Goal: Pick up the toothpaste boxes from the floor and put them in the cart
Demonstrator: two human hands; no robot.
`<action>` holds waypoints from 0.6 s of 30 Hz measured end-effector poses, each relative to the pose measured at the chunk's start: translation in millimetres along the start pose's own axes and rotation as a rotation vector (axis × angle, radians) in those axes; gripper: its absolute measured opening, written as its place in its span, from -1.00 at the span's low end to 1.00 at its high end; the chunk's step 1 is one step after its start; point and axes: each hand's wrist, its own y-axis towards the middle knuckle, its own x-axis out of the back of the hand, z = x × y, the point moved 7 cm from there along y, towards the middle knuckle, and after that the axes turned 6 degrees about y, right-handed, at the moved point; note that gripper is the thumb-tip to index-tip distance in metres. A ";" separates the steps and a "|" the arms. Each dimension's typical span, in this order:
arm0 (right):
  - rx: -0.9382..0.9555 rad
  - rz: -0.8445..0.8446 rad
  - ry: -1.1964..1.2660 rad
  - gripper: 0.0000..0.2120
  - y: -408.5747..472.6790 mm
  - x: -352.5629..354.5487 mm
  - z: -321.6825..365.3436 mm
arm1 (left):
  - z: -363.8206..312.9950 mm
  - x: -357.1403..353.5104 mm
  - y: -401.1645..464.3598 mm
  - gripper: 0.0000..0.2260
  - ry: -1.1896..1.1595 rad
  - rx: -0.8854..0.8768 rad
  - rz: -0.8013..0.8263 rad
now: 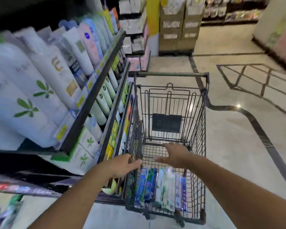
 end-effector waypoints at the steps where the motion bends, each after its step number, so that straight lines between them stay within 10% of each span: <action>1: -0.002 -0.004 0.008 -0.04 -7.9 -2.6 2.9 | 0.8 -0.3 -11.3 -0.08 0.019 -0.011 -0.019; 9: 0.033 0.011 -0.068 0.03 -65.6 -47.9 87.1 | 92.2 -32.0 -112.3 0.09 0.050 -0.014 -0.111; 18: 0.346 0.101 -0.371 -0.04 -134.7 -172.8 300.4 | 310.1 -125.9 -285.9 -0.23 -0.185 0.189 -0.376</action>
